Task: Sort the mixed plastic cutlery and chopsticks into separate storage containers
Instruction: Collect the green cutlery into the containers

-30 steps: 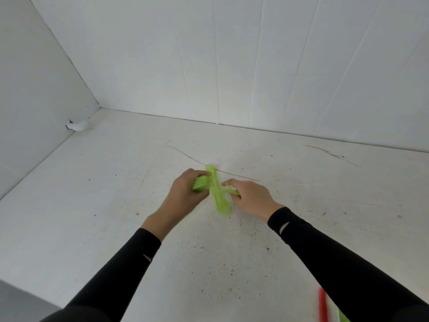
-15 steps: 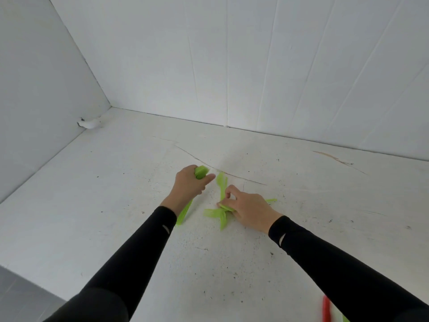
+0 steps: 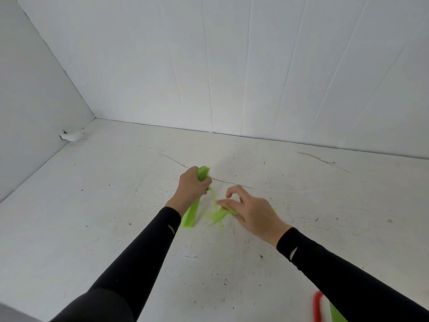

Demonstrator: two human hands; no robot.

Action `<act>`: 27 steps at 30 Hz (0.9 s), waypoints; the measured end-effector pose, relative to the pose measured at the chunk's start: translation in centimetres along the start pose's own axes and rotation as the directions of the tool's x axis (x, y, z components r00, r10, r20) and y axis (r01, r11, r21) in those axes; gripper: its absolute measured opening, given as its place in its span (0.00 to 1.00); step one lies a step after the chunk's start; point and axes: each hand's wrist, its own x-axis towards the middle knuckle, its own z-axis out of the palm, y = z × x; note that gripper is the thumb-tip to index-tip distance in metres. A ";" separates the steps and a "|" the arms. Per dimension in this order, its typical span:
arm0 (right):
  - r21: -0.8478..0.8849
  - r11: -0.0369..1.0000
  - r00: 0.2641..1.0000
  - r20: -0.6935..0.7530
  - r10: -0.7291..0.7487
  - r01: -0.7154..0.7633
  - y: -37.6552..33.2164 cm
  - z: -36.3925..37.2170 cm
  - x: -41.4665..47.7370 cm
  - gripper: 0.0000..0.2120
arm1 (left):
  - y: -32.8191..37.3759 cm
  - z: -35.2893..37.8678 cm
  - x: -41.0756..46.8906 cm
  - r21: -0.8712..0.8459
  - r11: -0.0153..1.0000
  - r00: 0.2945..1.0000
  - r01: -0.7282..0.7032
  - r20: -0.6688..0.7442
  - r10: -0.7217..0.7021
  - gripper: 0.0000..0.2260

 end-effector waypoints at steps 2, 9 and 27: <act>0.098 0.985 0.986 -0.063 0.152 -0.145 0.0 -1.4 0.7 0.14 | 0.7 -1.0 -1.3 -0.239 0.971 0.999 -0.010 -0.037 0.001 0.08; 0.659 0.490 0.739 0.149 0.657 -0.570 -2.9 -5.0 3.0 0.06 | 3.7 -2.2 -7.2 -0.671 0.742 0.999 0.016 0.045 0.020 0.12; 0.547 0.653 0.837 0.189 0.514 -0.524 -5.6 -11.5 -3.5 0.10 | 7.1 2.7 -15.9 -0.852 0.524 0.999 0.002 0.022 0.033 0.13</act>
